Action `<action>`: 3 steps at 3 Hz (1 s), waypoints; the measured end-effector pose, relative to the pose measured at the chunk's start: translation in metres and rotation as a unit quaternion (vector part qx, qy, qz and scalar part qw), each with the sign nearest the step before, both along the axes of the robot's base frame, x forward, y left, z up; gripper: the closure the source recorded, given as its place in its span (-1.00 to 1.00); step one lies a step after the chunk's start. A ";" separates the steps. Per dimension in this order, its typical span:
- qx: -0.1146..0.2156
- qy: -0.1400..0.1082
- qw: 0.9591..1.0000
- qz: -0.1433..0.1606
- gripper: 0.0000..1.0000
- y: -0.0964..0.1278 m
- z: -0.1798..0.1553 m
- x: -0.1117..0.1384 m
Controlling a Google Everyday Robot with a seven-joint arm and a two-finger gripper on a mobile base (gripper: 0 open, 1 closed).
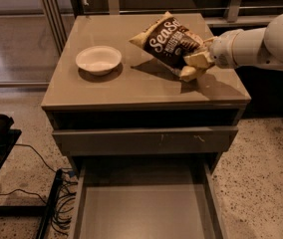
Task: Pick brown chip bag from middle drawer and place on counter
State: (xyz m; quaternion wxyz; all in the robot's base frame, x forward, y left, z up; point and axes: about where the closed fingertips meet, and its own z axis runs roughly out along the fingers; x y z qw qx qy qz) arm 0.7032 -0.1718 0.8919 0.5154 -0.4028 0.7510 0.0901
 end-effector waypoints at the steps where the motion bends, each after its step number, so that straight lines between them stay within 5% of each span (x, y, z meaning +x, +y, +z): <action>1: 0.000 0.000 1.000 0.000 -0.30 0.000 0.000 0.000; 2: 0.000 0.000 1.000 0.000 -0.77 0.000 0.000 0.000; 3: 0.000 0.000 1.000 0.000 -1.00 0.000 0.000 0.000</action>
Offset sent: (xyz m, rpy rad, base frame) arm 0.0000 0.0000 0.0000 0.0000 0.0000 0.0000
